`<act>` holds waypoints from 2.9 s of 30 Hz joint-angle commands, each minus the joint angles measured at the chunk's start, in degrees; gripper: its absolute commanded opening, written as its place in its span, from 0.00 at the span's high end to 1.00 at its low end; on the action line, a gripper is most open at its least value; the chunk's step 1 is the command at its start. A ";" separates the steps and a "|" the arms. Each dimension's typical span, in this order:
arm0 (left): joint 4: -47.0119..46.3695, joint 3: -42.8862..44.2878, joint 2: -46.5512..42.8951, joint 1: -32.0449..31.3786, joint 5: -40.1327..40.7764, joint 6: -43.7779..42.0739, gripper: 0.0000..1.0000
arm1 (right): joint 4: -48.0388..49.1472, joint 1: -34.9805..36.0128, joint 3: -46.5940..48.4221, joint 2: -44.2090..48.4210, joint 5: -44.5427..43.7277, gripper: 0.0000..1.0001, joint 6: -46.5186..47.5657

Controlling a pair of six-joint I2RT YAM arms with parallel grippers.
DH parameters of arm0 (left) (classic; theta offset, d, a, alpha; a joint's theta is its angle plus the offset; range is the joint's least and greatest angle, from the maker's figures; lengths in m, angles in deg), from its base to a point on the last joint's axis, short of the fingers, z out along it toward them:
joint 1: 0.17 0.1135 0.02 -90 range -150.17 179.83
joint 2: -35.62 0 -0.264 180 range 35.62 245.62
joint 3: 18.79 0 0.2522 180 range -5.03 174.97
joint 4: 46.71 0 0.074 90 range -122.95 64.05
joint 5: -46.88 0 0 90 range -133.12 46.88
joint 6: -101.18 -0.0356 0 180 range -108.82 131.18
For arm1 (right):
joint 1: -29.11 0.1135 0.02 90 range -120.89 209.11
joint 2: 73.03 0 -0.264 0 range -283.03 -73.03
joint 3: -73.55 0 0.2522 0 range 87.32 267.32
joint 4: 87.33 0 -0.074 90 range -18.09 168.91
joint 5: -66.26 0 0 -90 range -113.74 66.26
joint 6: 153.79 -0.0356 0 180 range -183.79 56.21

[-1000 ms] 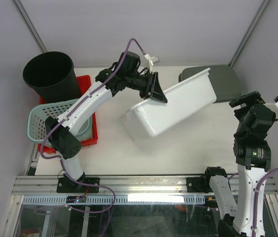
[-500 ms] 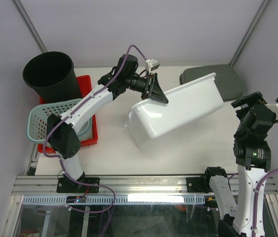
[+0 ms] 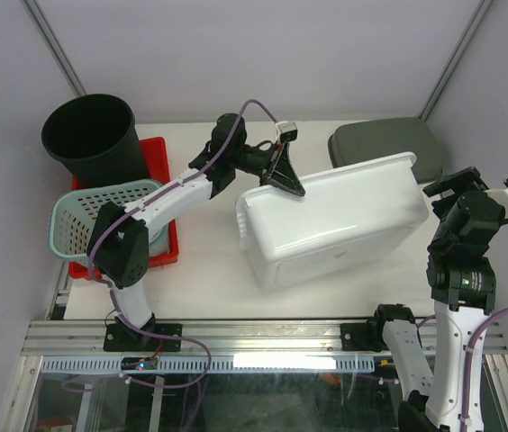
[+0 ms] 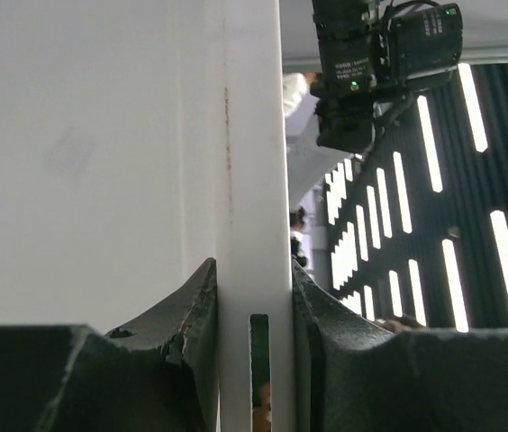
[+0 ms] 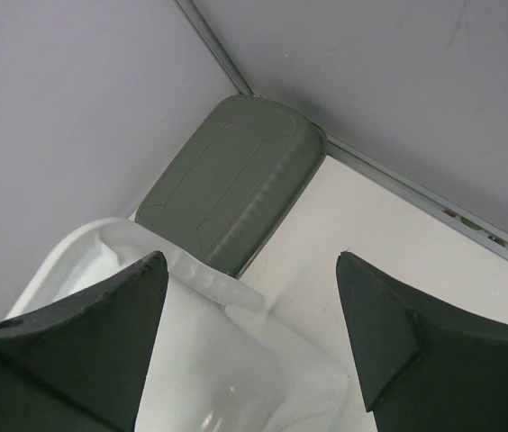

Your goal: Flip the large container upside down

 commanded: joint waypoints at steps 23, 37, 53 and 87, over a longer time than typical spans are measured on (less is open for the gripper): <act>-80.83 -2.96 17.75 -1.28 -5.05 61.81 1.00 | 5.07 -0.13 3.78 1.15 5.24 0.21 5.43; -75.14 -2.46 16.21 -1.29 -1.18 58.72 1.00 | 10.18 -0.14 8.74 1.77 24.32 0.21 14.12; -67.71 -1.79 15.84 -4.29 10.67 66.97 1.00 | 11.67 -0.17 13.72 -2.35 19.82 0.21 10.62; -54.65 14.80 25.55 -12.91 10.88 74.78 1.00 | 12.83 -0.11 11.49 -0.44 13.13 0.20 10.30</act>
